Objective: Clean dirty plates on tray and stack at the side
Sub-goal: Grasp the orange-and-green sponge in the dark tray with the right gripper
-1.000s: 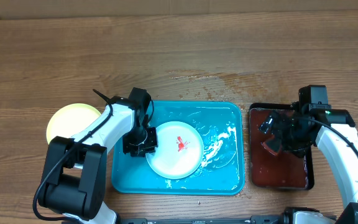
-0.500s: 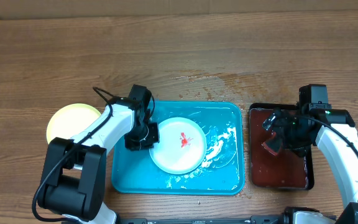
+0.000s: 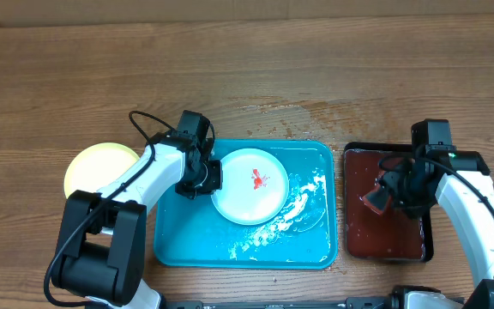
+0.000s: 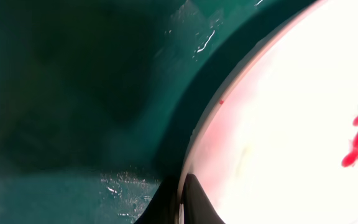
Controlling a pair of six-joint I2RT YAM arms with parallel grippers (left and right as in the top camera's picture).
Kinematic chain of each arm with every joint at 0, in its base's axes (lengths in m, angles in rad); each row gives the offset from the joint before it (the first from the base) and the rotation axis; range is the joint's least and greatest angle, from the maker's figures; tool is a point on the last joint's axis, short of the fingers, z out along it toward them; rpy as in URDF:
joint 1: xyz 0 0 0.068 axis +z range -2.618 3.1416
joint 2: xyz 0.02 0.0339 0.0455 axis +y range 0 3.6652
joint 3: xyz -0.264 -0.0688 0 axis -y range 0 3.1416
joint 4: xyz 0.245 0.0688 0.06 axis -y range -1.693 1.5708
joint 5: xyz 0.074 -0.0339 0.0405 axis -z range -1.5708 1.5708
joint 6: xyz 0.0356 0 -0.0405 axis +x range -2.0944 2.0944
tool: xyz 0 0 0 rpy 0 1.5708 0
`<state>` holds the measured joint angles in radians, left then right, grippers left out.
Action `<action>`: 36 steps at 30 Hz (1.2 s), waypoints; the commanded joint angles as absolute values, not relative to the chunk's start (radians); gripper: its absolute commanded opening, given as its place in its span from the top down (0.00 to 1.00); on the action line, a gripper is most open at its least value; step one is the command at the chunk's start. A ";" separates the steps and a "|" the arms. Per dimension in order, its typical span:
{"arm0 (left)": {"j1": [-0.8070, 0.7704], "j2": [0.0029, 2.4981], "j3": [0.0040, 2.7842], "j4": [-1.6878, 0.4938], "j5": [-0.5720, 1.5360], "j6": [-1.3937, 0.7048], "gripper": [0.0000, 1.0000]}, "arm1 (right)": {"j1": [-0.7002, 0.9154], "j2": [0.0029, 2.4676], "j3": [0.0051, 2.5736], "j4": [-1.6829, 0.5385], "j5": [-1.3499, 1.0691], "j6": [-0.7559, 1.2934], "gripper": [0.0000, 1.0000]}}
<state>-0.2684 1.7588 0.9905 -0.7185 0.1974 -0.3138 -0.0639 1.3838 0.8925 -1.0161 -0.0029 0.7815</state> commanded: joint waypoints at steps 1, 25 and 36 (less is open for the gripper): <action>-0.267 1.776 0.991 -0.705 0.121 -0.265 0.96 | -0.063 1.420 0.889 -0.984 0.032 0.817 0.31; -0.268 1.776 0.991 -0.705 0.123 -0.247 0.96 | -0.063 1.630 0.889 -0.833 -0.001 0.705 0.82; -0.268 1.776 0.991 -0.702 0.121 -0.246 0.96 | -0.061 1.613 0.987 -0.930 -0.054 0.585 0.96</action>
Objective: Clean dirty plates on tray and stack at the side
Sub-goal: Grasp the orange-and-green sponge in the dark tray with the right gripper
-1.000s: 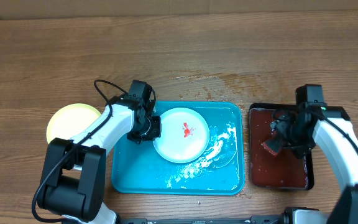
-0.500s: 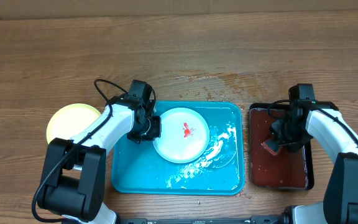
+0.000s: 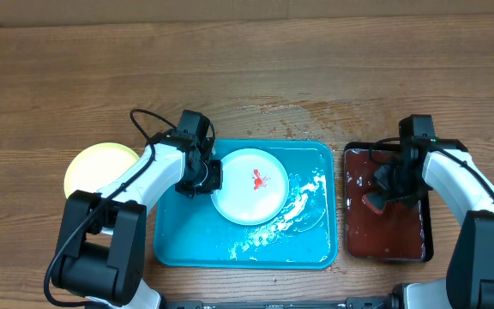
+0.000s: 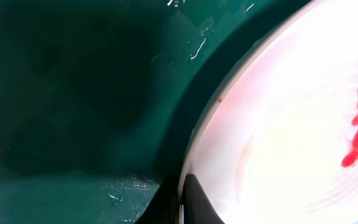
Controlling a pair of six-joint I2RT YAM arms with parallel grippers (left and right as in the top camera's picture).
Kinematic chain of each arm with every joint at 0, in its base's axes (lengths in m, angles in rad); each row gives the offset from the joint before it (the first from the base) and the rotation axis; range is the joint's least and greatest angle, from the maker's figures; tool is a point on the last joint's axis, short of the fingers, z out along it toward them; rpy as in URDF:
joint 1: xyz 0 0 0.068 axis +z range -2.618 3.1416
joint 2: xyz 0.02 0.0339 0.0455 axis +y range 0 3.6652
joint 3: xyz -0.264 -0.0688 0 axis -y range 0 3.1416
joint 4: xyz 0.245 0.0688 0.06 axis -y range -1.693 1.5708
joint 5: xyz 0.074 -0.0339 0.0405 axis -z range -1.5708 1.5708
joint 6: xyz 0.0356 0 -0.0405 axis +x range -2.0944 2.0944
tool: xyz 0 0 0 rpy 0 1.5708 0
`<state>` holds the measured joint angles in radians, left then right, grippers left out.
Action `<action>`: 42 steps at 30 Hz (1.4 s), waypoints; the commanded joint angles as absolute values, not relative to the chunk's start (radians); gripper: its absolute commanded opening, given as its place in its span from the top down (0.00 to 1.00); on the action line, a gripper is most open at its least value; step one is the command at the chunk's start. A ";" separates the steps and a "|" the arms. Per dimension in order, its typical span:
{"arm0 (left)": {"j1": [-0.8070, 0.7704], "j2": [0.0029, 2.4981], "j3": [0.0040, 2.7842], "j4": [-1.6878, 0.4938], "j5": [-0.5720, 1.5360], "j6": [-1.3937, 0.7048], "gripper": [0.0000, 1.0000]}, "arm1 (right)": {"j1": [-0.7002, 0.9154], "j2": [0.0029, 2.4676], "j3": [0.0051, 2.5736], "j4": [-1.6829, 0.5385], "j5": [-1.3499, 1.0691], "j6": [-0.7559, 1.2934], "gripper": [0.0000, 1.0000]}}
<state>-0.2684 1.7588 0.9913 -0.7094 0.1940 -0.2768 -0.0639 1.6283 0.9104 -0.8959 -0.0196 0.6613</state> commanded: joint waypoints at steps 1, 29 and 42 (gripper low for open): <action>-0.268 1.776 0.991 -0.702 0.121 -0.246 0.96 | -0.061 1.609 1.007 -0.951 -0.061 0.565 0.96; -0.269 1.776 0.991 -0.731 0.237 0.115 0.96 | -0.061 1.596 0.823 -0.842 -0.219 0.441 0.96; -0.269 1.776 0.991 -0.732 0.237 0.044 0.96 | -0.061 1.534 0.967 -0.994 -0.248 0.376 0.96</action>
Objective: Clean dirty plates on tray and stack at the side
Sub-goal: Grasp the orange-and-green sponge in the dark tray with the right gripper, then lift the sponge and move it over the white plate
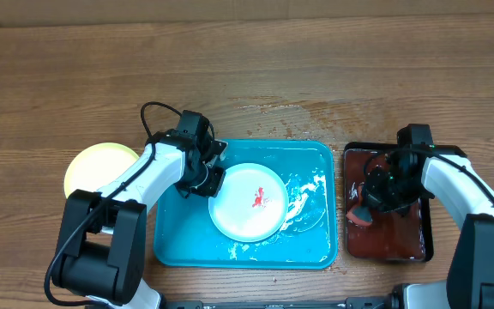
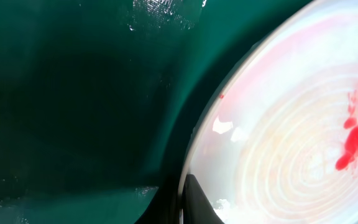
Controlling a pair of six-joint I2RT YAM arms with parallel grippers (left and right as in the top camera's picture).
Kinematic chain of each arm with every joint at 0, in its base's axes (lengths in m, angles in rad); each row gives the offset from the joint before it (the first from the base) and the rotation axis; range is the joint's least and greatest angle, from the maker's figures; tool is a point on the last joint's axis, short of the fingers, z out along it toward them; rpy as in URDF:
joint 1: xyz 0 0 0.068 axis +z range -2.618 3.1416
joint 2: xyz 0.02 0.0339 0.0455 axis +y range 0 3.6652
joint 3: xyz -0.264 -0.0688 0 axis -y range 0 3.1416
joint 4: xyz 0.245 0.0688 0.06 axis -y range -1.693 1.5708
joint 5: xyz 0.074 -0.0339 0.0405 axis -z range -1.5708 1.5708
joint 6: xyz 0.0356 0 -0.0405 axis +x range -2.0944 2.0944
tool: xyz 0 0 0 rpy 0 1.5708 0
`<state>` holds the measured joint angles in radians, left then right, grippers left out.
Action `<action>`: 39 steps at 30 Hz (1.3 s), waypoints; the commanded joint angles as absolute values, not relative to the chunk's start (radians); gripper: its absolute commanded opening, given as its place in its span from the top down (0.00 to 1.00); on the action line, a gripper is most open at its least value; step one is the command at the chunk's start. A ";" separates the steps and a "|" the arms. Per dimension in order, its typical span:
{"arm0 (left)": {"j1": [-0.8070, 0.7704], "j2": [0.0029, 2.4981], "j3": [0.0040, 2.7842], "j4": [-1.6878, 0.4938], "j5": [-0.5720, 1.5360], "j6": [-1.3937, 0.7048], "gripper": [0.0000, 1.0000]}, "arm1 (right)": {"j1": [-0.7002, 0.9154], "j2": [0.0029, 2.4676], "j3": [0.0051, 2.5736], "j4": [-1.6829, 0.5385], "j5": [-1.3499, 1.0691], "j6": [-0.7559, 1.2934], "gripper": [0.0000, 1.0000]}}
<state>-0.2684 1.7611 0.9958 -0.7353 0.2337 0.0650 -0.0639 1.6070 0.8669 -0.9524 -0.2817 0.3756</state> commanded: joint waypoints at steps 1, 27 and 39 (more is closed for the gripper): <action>-0.269 1.776 0.991 -0.732 0.237 0.044 0.96 | -0.061 1.523 0.992 -1.019 -0.215 0.388 0.96; -0.269 1.776 0.991 -0.732 0.238 0.018 0.96 | -0.032 1.192 1.599 -1.405 0.000 0.288 0.96; -0.269 1.776 0.991 -0.731 0.259 -0.004 0.96 | -0.032 1.300 1.263 -1.401 0.016 0.393 0.96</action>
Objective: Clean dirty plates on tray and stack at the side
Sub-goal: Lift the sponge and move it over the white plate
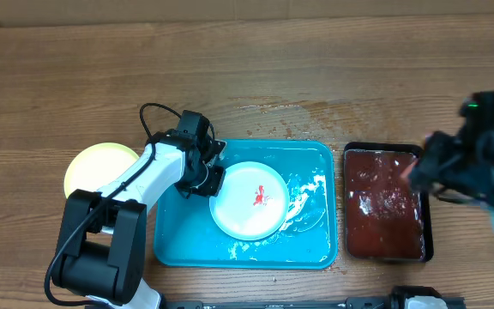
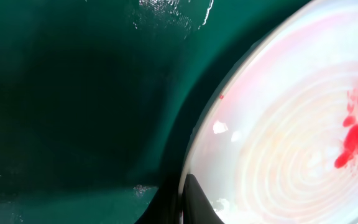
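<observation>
A white plate (image 1: 251, 199) with a red stain (image 1: 258, 196) lies in the wet blue tray (image 1: 316, 249). My left gripper (image 1: 208, 176) is shut on the plate's left rim. In the left wrist view the fingers (image 2: 194, 202) pinch the rim of the plate (image 2: 291, 124), and the stain (image 2: 356, 124) shows at the right. My right gripper (image 1: 423, 167) hangs high over the right edge of the dark tray (image 1: 384, 215), blurred. Its jaws cannot be made out.
A yellow plate (image 1: 93, 163) lies on the table left of the blue tray. White suds (image 1: 303, 202) streak the blue tray right of the plate. The dark tray holds reddish liquid. Water drops (image 1: 281, 112) wet the wood behind the trays.
My right arm has left the dark tray's liquid and now stands raised and blurred at the right edge. The reddish sponge it held no longer shows. The left gripper and plate have not moved.
My left gripper held the white plate's rim throughout. At first the plate lay mid-tray while my right gripper held a reddish sponge in the dark tray. Later the plate sat nearer the tray's front, the sponge at the dark tray's left. Now the right arm is raised.
</observation>
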Controlling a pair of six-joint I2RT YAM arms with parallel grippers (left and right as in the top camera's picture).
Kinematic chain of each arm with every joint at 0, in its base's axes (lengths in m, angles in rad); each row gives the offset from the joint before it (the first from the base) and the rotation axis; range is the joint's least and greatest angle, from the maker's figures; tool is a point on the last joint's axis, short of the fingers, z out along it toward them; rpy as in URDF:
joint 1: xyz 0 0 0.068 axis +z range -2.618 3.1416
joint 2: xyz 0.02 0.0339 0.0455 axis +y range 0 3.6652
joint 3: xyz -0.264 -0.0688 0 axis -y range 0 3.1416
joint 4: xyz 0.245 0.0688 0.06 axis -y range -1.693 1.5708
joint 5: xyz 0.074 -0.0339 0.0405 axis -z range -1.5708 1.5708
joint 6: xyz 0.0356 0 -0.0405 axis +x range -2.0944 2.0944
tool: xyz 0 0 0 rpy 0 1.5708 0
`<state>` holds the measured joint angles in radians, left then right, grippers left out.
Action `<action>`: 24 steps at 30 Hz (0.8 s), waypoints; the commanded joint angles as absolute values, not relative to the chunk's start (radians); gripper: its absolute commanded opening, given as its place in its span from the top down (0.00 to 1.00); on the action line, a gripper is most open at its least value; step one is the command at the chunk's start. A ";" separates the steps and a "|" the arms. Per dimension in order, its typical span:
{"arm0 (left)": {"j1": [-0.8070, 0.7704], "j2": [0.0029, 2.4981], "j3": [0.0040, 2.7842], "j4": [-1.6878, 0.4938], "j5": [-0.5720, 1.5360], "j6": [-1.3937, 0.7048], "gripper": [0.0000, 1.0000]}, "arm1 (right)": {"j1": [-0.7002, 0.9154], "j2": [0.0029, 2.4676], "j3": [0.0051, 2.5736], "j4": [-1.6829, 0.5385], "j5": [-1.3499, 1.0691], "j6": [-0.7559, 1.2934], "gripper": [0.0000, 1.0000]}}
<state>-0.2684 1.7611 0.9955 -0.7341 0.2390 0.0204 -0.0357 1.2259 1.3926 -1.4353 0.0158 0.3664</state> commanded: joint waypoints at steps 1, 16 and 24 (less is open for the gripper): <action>-0.269 1.776 0.991 -0.730 0.273 -0.004 0.96 | -0.031 1.320 1.222 -1.373 -0.010 0.374 0.96; -0.269 1.776 0.991 -0.691 0.522 -0.034 0.96 | 0.311 1.364 1.177 -1.069 -0.479 0.343 0.96; -0.268 1.776 0.991 -0.689 0.514 -0.096 0.96 | 0.470 1.522 1.177 -0.962 -0.473 0.450 0.96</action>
<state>-0.2684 1.7660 0.9939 -0.6903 0.4801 -0.0532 0.4397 1.4479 1.1492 -0.9707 -0.4561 0.4023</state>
